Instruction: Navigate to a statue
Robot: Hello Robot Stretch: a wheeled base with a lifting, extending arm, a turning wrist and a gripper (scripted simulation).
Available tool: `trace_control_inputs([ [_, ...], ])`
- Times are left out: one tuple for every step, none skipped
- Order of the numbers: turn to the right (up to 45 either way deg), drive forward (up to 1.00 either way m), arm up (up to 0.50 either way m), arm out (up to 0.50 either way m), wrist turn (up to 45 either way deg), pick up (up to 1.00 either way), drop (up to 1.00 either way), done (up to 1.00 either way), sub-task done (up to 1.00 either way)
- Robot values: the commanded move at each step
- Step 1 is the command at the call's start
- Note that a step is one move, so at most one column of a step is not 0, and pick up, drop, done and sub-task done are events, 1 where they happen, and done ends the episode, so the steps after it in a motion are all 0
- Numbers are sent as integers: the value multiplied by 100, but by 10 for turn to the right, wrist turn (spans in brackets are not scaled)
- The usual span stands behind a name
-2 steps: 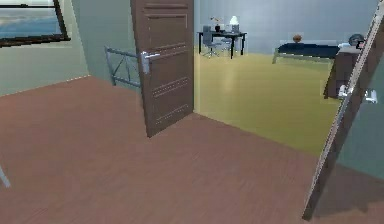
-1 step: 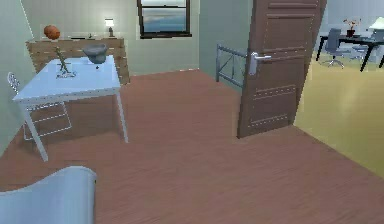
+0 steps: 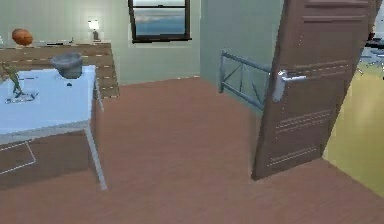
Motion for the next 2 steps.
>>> trace_control_inputs([
  [-90,0,0,0,0,0,0,0,0],
  [0,100,0,0,0,0,0,0,0],
])
